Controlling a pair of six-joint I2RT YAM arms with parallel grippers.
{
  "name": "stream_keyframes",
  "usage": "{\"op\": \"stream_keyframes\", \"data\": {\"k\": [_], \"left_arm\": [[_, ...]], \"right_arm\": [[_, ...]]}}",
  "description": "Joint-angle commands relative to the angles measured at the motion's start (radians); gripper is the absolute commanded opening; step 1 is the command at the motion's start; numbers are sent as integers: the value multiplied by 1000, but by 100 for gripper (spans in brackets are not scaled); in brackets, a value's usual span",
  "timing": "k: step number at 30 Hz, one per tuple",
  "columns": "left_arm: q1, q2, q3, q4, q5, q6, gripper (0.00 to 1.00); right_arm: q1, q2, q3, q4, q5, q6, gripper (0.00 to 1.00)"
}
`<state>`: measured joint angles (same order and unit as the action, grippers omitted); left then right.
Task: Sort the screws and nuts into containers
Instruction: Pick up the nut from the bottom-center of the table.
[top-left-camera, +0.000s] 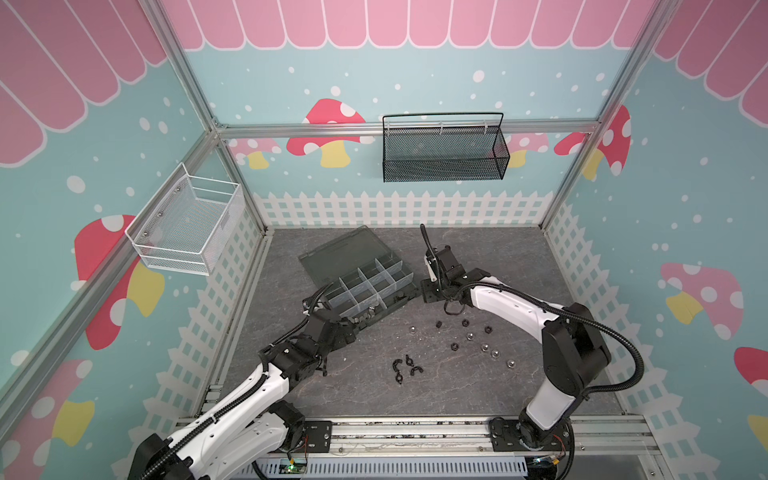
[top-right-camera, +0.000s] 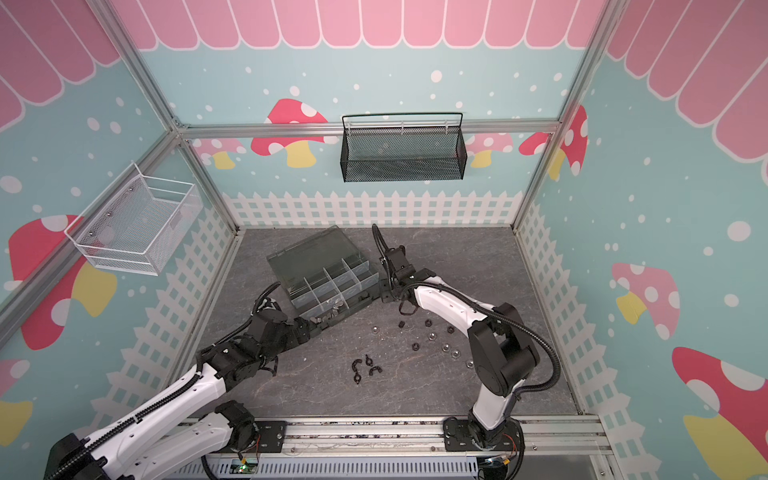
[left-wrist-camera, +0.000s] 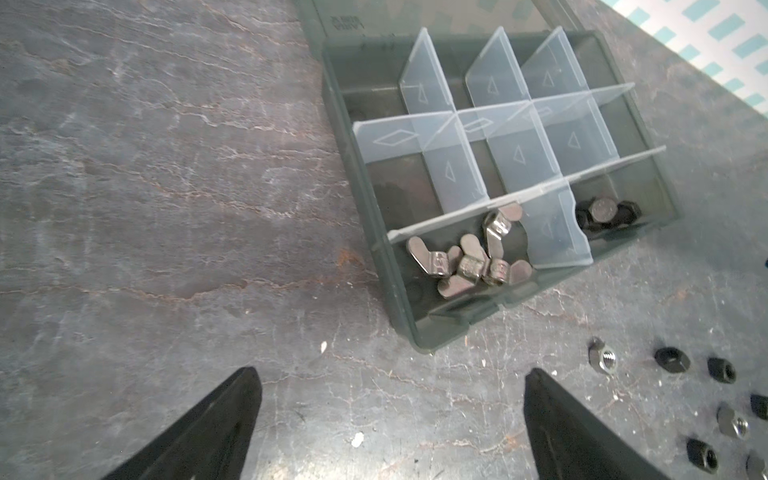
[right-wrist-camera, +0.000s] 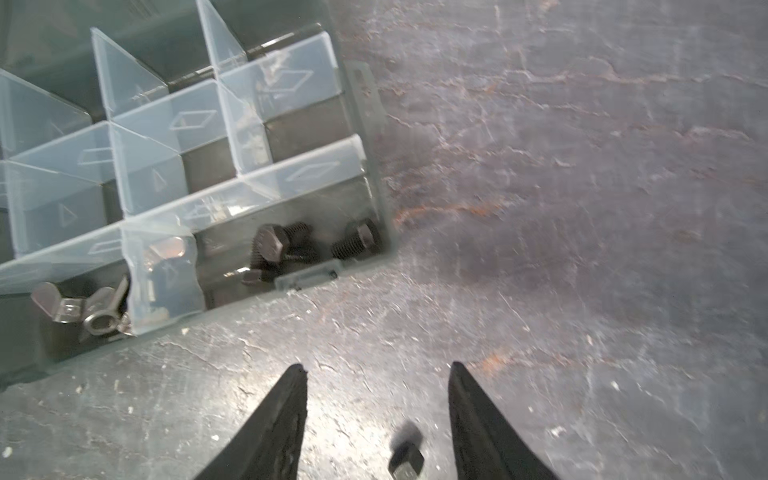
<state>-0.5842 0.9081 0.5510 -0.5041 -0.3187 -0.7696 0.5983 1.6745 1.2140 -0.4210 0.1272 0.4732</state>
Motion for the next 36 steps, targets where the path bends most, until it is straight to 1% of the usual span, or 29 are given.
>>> {"op": "stream_keyframes", "data": {"k": [1, 2, 4, 5, 6, 7, 11, 14, 15, 18, 23, 27, 30, 32, 36], "left_arm": [[-68, 40, 52, 15, -53, 12, 99], [-85, 59, 59, 32, -47, 18, 99], [-112, 95, 72, 63, -31, 27, 99], [-124, 115, 80, 78, -26, 33, 99], [-135, 133, 88, 92, -20, 35, 99], [-144, 149, 92, 103, -16, 36, 99], [-188, 208, 114, 160, -6, 45, 99], [-244, 256, 146, 181, -6, 68, 99], [-264, 275, 161, 182, 24, 78, 99], [-310, 330, 196, 180, 58, 103, 99], [-365, 412, 225, 147, 113, 97, 99], [-437, 467, 256, 97, 106, 110, 99], [-468, 497, 273, 46, 97, 108, 95], [-471, 511, 273, 21, 95, 102, 91], [-471, 528, 270, -14, 95, 107, 77]], "right_arm": [[5, -102, -72, -3, 101, 62, 63], [5, -133, -100, -8, 119, 78, 66], [-1, -195, -152, -18, 148, 107, 77], [-8, -232, -181, -20, 158, 119, 86], [-15, -266, -209, -21, 159, 131, 100], [-24, -292, -230, -22, 157, 139, 97], [-77, -396, -313, -34, 134, 173, 97], [-123, -460, -365, -35, 101, 185, 97], [-137, -476, -379, -35, 95, 187, 97], [-162, -507, -408, -46, 105, 199, 97], [-176, -526, -439, -63, 136, 232, 97], [-178, -535, -453, -62, 146, 233, 97], [-178, -538, -453, -62, 157, 235, 97], [-179, -535, -446, -59, 158, 233, 97], [-179, -523, -430, -58, 154, 234, 97]]}}
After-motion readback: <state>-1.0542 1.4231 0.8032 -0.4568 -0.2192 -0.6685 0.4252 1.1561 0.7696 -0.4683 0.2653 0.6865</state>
